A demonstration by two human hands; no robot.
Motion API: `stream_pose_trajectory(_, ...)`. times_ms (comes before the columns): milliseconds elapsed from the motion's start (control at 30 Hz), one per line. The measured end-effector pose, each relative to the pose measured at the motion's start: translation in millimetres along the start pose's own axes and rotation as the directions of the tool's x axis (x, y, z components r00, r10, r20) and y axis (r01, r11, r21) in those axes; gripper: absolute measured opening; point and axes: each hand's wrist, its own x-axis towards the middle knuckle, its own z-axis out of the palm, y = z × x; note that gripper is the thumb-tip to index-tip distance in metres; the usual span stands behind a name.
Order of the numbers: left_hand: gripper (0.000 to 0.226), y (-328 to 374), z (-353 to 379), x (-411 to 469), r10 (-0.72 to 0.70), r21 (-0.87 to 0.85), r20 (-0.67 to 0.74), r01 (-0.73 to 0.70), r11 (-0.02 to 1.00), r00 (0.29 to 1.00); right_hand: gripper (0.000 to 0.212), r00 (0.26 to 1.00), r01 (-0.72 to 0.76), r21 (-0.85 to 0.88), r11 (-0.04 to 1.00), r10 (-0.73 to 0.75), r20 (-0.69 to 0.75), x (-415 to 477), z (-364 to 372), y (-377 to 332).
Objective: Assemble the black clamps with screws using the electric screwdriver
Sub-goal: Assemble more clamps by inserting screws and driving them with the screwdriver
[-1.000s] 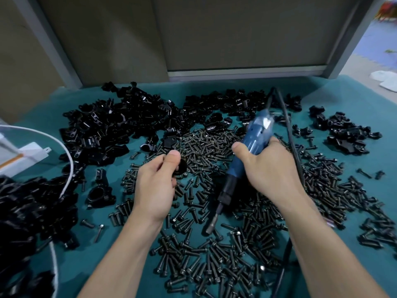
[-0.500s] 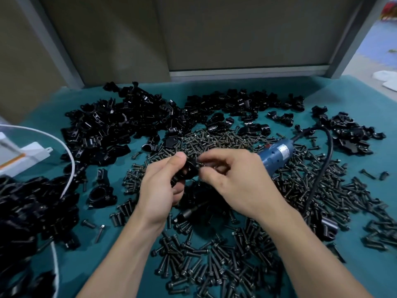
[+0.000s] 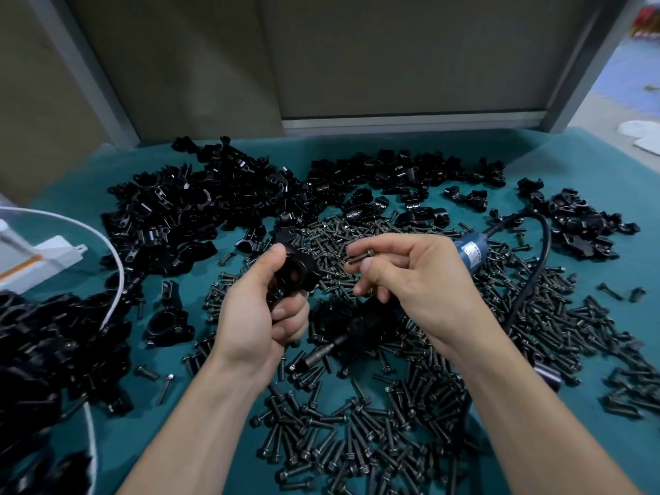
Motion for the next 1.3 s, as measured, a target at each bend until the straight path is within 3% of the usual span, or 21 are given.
stream_pose_trajectory(333, 0.038, 3, -2, 1, -0.061, -0.097, 0.03, 0.064, 0.993, 0.998, 0.022, 0.999, -0.026, 0.045, 0.999, 0.028, -0.045, 3, 0, 1)
stream_pose_trajectory(367, 0.039, 4, -2, 2, -0.061, -0.102, 0.023, 0.063, 0.993, 0.998, 0.026, 0.993, -0.034, -0.006, 0.999, 0.033, -0.111, 5, 0, 1)
stream_pose_trajectory(467, 0.046, 5, -5, 3, -0.056, -0.141, -0.025, 0.052, 0.989, 0.998, 0.066, 0.944, -0.04, -0.331, 0.943, -0.073, -0.322, 7, 0, 2)
stream_pose_trajectory(533, 0.045, 6, -7, 4, -0.047, -0.156, -0.063, 0.037, 0.987, 0.997, 0.066, 0.923, 0.004, -0.452, 0.892, -0.177, -0.341, 3, 8, -1)
stream_pose_trajectory(633, 0.042, 8, -10, 7, -0.044, -0.186, -0.117, 0.022, 0.982, 0.992, 0.038, 0.939, -0.005, -0.642, 0.767, -0.216, -0.266, 5, 16, -4)
stream_pose_trajectory(700, 0.043, 9, -12, 8, -0.041, -0.202, -0.141, 0.011, 0.979, 0.989, 0.026, 0.99, -0.052, -0.749, 0.66, -0.065, -0.127, 12, 20, -8)
stream_pose_trajectory(800, 0.048, 9, -13, 9, -0.037, -0.209, -0.146, 0.006, 0.978, 0.989, 0.021, 0.988, -0.05, -0.84, 0.54, 0.152, 0.038, 25, 24, -13)
stream_pose_trajectory(933, 0.052, 10, -14, 11, -0.042, -0.207, -0.155, 0.009, 0.978, 0.987, 0.027, 0.97, 0.0, -0.856, 0.517, 0.208, 0.126, 37, 33, -15)
stream_pose_trajectory(1100, 0.05, 14, -19, 12, -0.051, -0.271, -0.215, -0.009, 0.962, 0.975, 0.019, 0.941, 0.083, -0.855, 0.512, 0.242, 0.236, 45, 51, -18)
stream_pose_trajectory(1300, 0.039, 19, -26, 12, -0.045, -0.323, -0.23, -0.033, 0.946, 0.972, 0.008, 0.937, 0.076, -0.881, 0.466, 0.27, 0.223, 44, 55, -14)
